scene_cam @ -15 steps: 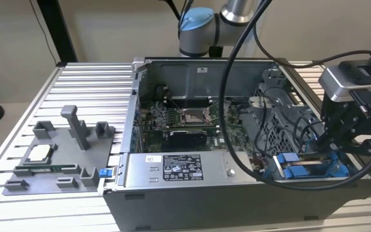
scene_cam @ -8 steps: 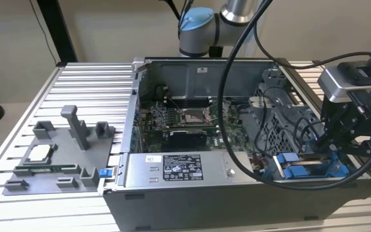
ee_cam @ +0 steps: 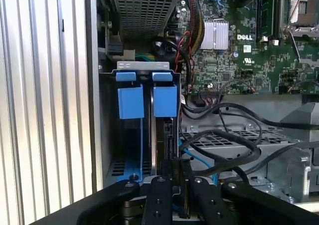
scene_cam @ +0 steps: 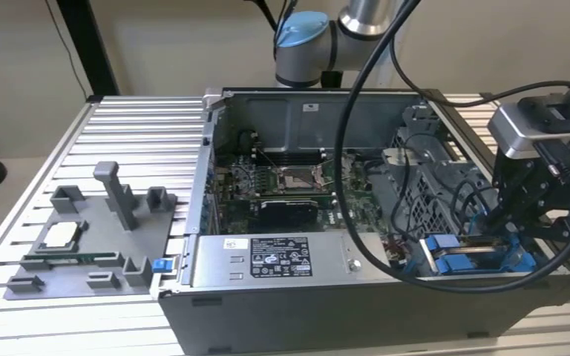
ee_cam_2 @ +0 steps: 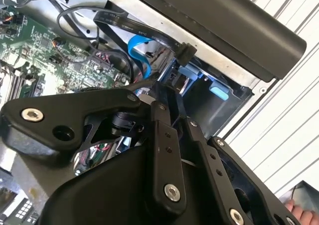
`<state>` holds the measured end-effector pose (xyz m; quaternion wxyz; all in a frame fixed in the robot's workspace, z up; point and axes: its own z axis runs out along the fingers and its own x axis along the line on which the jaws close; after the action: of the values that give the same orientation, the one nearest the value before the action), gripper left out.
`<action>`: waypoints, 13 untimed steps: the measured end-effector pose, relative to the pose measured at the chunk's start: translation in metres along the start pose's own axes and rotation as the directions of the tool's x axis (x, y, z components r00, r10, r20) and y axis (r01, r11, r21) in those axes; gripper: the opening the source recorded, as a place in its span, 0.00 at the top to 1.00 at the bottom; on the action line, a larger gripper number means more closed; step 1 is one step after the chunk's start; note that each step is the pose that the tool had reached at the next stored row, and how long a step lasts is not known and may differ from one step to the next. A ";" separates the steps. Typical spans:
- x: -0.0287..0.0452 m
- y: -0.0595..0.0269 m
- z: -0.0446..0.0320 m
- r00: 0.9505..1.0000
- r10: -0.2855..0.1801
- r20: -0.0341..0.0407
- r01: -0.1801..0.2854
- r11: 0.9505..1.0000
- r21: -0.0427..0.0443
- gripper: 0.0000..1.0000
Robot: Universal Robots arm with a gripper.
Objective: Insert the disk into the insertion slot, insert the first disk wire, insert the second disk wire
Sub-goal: 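Insert the first disk wire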
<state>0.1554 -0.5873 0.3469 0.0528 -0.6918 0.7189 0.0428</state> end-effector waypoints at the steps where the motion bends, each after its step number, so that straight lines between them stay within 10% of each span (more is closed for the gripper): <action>1: 0.0000 0.0000 0.0002 1.000 0.000 0.000 0.000 1.000 0.000 1.00; 13: 0.0006 -0.0015 0.0037 1.000 0.000 0.000 0.000 1.000 0.000 1.00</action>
<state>0.1570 -0.5874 0.3431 0.0528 -0.6918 0.7189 0.0427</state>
